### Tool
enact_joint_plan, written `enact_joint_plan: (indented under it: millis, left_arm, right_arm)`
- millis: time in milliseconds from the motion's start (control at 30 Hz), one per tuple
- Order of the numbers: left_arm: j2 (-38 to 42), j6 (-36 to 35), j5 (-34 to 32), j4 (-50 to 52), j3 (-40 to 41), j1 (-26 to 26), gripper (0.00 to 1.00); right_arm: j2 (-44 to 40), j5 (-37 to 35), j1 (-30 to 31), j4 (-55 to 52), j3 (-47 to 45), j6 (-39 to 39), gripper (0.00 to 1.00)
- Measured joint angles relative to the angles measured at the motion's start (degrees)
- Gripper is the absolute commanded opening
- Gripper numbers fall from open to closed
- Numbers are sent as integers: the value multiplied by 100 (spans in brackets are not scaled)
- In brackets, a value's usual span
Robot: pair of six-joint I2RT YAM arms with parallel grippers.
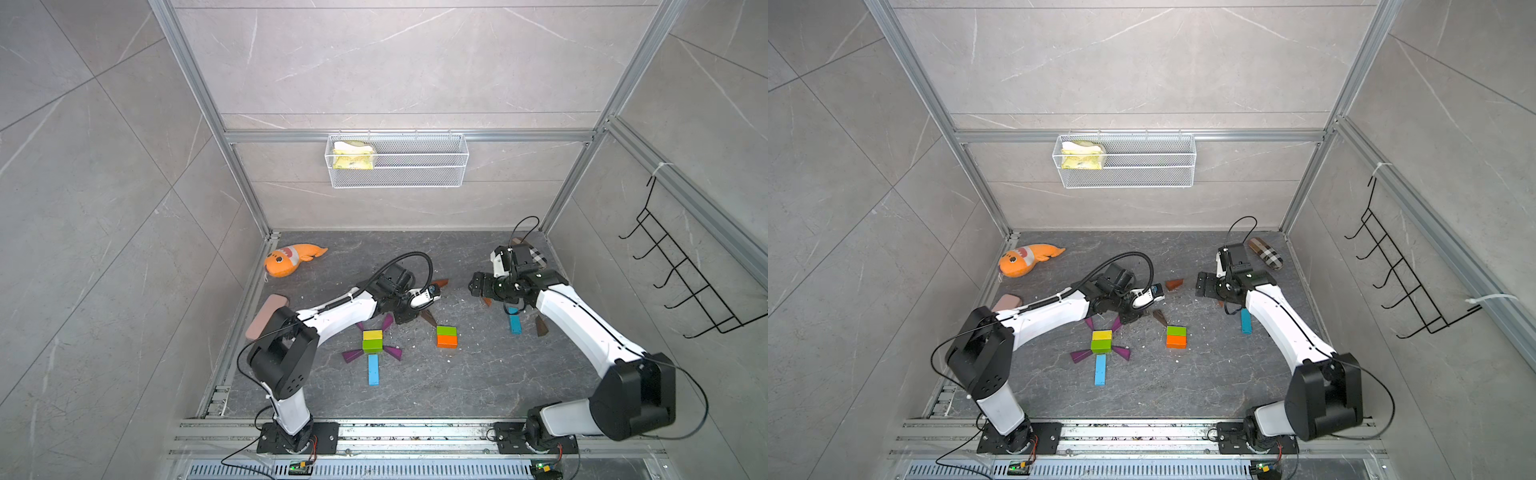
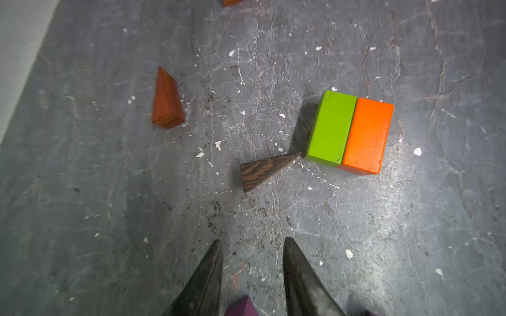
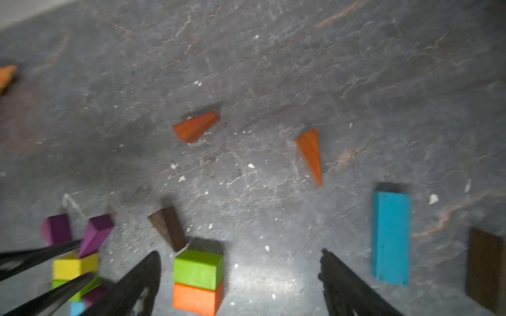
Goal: Assemble a small pinwheel with building blocks
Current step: Pick up the building block from the center of the board.
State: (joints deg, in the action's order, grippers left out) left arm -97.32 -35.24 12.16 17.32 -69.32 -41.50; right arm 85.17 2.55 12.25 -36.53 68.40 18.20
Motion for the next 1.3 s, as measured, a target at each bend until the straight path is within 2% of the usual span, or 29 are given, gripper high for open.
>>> enact_joint_plan:
  millis: [100,133,167,200,500,667,733,867,1067,1300]
  left_arm:
    - [542,210,63,-170,354,37,55]
    - [688,315,94,-203,446,42,71]
    - [807,415,122,-203,496,46,96]
    - [903,557,151,-190,514,50,100]
    - [1727,946,619,155,726,55,100]
    - [2068,885,767,-31,1261,55,100]
    - [2087,857,772,-85,1438,55,100]
    - [2083,802,776,-133,1469,55,100]
    - [2083,756,774,-146,1469,55,100]
    - [2059,732,774,-149,1469,55,100]
  right_arm:
    - [616,-337,-52,33,247,-223,81]
    - [787,-433,-68,37,291,-304,80]
    - [935,-531,-81,31,339,-380,78]
    - [1119,-640,-101,28,417,-455,76]
    - [2135,-918,-345,216,879,-774,71]
    - [2470,-837,-431,323,1014,-839,66]
    - [2557,-811,-431,365,1038,-859,62]
    - [2697,-761,-431,387,1064,-920,46]
    - [2798,-726,-444,411,1082,-901,47]
    - [2798,-719,-446,450,1080,-898,39]
